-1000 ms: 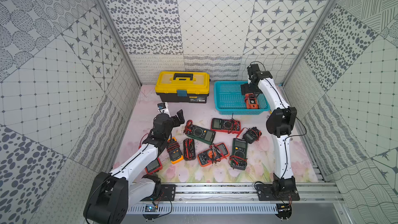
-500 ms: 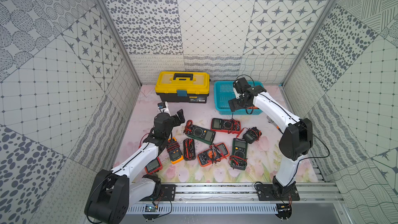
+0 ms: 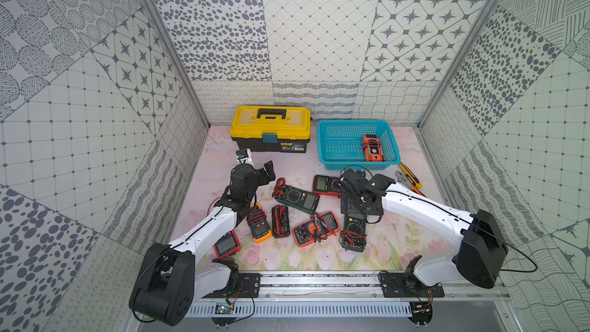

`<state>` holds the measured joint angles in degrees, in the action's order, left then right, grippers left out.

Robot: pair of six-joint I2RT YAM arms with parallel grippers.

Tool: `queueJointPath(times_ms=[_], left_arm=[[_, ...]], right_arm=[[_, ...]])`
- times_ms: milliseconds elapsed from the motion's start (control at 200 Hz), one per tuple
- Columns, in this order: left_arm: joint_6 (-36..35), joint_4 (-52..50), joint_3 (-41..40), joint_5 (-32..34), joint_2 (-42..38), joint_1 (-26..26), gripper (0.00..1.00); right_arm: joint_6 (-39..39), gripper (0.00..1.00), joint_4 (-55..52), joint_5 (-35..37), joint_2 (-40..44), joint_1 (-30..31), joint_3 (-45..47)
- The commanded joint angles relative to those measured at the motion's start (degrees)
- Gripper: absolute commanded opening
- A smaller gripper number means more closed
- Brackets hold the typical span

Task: Put the multimeter into the basket
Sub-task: Pick up the multimeter from the center of the board.

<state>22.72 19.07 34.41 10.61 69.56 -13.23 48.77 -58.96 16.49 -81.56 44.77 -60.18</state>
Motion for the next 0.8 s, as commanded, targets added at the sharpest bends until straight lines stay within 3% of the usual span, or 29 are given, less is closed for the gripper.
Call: queueJointPath(times_ms=[0, 345, 796], left_arm=[[0.6, 1.0, 1.0, -1.5, 1.2, 0.0, 0.99], [1.5, 0.9, 1.1, -2.8, 2.6, 0.0, 0.99], [1.6, 0.5, 0.9, -2.8, 2.5, 0.0, 0.99]], right_arm=[[9.2, 0.98, 2.2, -4.1, 1.9, 0.9, 3.7], [10.3, 0.98, 12.8, -10.7, -2.5, 1.0, 9.5], [9.9, 0.97, 17.8, -12.1, -7.0, -2.1, 15.1]])
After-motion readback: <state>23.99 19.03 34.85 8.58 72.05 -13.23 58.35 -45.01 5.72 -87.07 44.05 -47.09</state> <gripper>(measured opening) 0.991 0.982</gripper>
